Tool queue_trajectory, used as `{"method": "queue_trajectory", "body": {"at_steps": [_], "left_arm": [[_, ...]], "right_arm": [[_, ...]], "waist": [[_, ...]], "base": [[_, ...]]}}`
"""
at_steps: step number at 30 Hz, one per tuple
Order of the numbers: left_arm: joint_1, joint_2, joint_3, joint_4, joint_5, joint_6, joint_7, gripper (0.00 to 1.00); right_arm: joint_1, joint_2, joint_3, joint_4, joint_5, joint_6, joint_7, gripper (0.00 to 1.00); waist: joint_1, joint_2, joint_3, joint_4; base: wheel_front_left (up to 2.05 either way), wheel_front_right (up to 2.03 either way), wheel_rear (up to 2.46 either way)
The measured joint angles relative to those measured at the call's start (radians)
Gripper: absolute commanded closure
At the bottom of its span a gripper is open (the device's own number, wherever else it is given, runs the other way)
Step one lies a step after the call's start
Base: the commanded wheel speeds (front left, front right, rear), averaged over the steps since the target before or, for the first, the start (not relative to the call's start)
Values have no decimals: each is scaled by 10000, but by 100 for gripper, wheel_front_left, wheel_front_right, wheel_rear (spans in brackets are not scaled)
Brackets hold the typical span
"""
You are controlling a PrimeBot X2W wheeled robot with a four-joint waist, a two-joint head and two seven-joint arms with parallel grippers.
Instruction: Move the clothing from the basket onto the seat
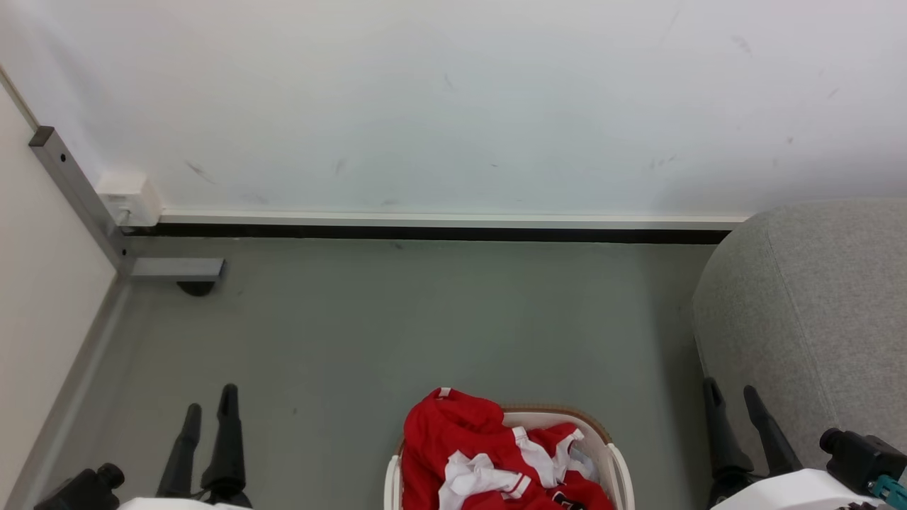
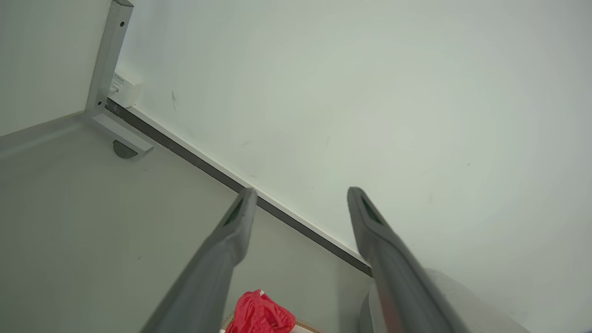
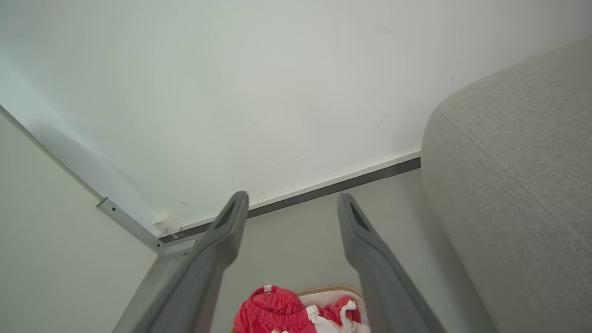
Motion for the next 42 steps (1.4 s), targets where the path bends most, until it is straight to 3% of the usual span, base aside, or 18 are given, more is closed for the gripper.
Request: {"method": "queue_trajectory", "body": {"at_steps": [24,42], "left_arm": [[237,105,-59,-203,2847,-2,-627,0],[417,182,58,-33,4261,-4,-1053,0]], "right_arm": [[-2,-25,-102,165,-2153,0,-629,0],[4,-44,-372,445,-3269,0,-1055,0]], "waist": [[0,0,53,-46],[0,0,67,-124]], "base": [[0,0,0],[0,0,0]]}}
